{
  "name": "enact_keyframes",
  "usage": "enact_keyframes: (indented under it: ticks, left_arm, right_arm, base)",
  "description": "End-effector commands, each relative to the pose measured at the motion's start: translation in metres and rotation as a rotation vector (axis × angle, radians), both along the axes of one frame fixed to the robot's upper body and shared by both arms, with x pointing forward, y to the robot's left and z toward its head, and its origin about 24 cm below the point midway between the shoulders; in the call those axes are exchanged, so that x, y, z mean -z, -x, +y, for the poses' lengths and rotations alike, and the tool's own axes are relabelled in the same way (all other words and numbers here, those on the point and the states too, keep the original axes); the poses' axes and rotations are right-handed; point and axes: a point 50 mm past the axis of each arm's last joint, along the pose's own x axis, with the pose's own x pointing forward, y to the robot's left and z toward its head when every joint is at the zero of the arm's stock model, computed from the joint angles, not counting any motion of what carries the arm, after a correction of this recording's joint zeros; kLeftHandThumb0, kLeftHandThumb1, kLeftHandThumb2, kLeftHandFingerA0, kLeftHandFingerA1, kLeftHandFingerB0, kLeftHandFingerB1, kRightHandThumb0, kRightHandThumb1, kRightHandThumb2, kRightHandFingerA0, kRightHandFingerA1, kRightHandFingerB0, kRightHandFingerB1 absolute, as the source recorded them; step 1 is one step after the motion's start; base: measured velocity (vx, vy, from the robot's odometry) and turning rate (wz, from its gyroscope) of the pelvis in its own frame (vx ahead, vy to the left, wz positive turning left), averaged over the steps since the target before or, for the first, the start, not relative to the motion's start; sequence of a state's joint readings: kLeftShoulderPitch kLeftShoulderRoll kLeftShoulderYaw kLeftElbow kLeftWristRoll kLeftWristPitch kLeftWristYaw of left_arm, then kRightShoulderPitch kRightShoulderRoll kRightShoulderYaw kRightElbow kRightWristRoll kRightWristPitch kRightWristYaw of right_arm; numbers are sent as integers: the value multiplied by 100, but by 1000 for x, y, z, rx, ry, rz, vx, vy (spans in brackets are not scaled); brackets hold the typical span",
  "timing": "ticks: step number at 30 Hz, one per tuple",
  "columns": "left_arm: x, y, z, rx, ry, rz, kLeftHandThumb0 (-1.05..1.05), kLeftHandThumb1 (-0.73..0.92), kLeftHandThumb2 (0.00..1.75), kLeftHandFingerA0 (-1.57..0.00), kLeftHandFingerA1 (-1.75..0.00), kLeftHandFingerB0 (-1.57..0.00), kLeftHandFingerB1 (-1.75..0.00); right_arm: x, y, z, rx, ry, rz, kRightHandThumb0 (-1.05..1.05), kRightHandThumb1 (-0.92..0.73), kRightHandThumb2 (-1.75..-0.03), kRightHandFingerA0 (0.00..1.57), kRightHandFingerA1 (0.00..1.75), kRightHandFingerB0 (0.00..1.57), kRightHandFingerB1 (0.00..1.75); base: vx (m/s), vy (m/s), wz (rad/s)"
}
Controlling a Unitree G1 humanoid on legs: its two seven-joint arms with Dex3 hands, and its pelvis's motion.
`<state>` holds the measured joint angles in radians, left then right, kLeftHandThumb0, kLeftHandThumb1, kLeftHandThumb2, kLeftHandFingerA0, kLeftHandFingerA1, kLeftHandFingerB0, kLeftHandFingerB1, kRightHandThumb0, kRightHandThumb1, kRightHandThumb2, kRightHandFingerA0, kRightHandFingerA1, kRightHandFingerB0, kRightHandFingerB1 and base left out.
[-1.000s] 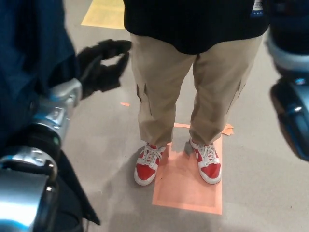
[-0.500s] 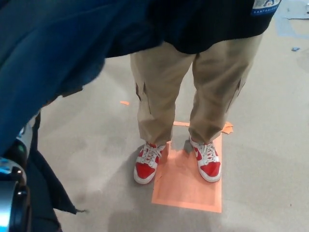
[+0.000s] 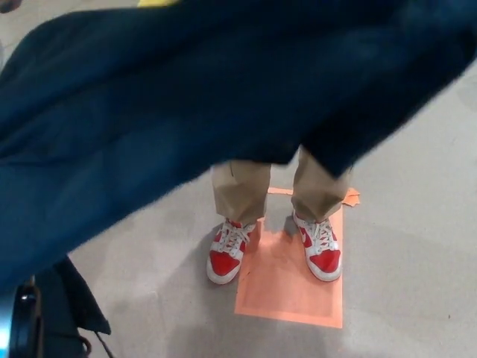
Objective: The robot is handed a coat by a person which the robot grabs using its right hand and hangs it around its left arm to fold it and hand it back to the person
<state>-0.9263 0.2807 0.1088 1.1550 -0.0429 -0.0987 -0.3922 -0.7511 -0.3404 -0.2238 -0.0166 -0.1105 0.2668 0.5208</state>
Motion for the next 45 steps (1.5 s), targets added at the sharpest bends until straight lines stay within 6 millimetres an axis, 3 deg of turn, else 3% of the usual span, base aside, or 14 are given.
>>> enact_keyframes:
  ticks: [1,5,6,7,8,13,18,20,25,32,33,37,38,45]
  left_arm:
    - [-16,4,27,-44,-8,-50,-74,67,102,-4,-38,-5,-41]
    - [-22,1,24,-35,-9,-74,-77,68,103,-4,-38,-5,-41]
    - [-24,1,23,-28,-17,-79,-78,69,103,-4,-38,-5,-40]
    - [-24,1,23,-26,-18,-80,-78,69,103,-4,-38,-5,-40]
    - [-26,0,22,-18,-13,-87,-74,67,102,-5,-39,-5,-40]
    - [-35,-1,22,-2,-42,-109,-36,52,108,0,-49,0,-47]
    - [-38,-1,22,6,-17,-110,-82,70,100,-7,-41,-10,-42]
    - [-38,-1,22,14,-43,-116,-36,51,107,0,-48,0,-47]
    - [-38,-1,22,14,-56,-110,-79,76,74,-12,-32,-10,-30]
    - [-39,-1,19,30,-52,-119,-37,47,105,0,-48,0,-47]
    - [-39,-1,19,31,-45,-117,-76,84,65,-14,-28,-13,-28]
    - [-37,0,21,31,-70,-114,-84,69,102,-10,-42,-10,-41]
    - [-37,1,21,34,-70,-115,-77,84,66,-14,-28,-14,-28]
    - [-35,1,19,46,-69,-100,-77,69,103,-2,-36,-7,-42]
  right_arm:
    - [112,20,5,38,169,309,-29,-85,-66,104,51,115,67]
    - [171,28,17,-47,407,428,-34,-82,-67,112,55,116,76]
    - [193,32,20,-57,493,477,-31,-81,-66,88,141,89,127]
    - [202,34,21,-64,504,499,-31,-81,-66,88,141,89,127]
    - [224,37,20,-77,573,576,-33,-84,-66,108,70,97,113]
    - [281,40,-1,49,905,786,-40,-85,-66,93,52,90,60]
    - [297,46,-26,6,1093,1080,-80,-60,-94,4,33,11,27]
    - [305,50,-47,40,1062,1215,-91,-55,-93,0,5,0,0]
    - [302,54,-74,104,1024,1277,-93,-51,-90,0,0,0,0]
    - [289,62,-109,100,591,1333,-90,-52,-88,0,0,0,0]
    - [288,64,-113,104,526,1348,-91,-50,-89,0,0,0,0]
    - [287,84,-136,172,-130,1368,-85,-45,-84,0,0,0,0]
    - [288,86,-138,184,-176,1354,-92,-53,-89,0,0,0,0]
    - [310,81,-119,415,-277,1072,-97,-83,-110,0,3,0,0]
  base:
    - [0,0,0]
    - [0,0,0]
    - [0,0,0]
    - [0,0,0]
    - [0,0,0]
    - [0,0,0]
    - [0,0,0]
    - [0,0,0]
    - [0,0,1]
    - [0,0,0]
    - [0,0,0]
    - [0,0,0]
    - [0,0,0]
    - [0,0,0]
